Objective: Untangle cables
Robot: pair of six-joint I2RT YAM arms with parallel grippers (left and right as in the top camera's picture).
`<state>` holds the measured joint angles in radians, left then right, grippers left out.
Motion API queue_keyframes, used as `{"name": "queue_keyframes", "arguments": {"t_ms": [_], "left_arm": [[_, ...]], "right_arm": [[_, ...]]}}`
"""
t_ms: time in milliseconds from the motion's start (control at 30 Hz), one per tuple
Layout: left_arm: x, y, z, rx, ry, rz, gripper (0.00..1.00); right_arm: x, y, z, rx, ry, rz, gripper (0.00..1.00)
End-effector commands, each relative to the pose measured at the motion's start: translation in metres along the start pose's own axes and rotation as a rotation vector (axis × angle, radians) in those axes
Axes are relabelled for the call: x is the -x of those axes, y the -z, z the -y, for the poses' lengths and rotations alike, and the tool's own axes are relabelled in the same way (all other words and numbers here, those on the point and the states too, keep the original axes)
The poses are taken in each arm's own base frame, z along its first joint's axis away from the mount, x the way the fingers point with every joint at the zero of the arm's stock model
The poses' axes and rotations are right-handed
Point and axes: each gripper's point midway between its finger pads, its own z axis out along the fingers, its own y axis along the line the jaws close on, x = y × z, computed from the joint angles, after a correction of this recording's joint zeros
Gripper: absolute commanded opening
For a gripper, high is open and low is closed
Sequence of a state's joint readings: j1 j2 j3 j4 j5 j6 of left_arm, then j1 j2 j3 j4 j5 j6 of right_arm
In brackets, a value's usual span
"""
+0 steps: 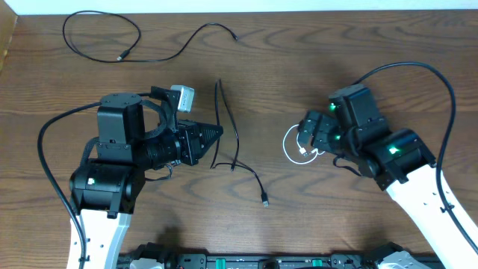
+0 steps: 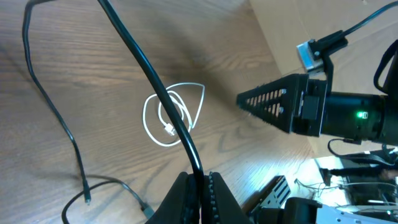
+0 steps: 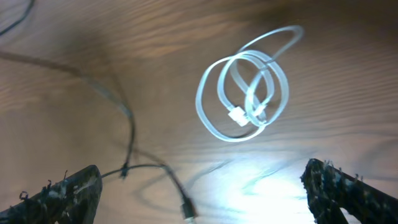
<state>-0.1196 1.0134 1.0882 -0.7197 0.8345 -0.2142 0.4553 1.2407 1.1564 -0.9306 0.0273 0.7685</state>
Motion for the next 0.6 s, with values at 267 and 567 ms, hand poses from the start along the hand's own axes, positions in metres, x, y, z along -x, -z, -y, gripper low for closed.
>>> {"name": "queue_keyframes", "arguments": {"t_ms": [267, 567], "left_arm": [[0.007, 0.004, -0.003, 0.042, 0.000, 0.027, 0.07], [0.008, 0.004, -0.005, 0.056, 0.001, 0.031, 0.07]], "right_arm": [[0.030, 0.016, 0.096, -0.330, -0.128, 0.094, 0.99], [0.017, 0.020, 0.113, -0.389, -0.148, 0.036, 0.99]]}}
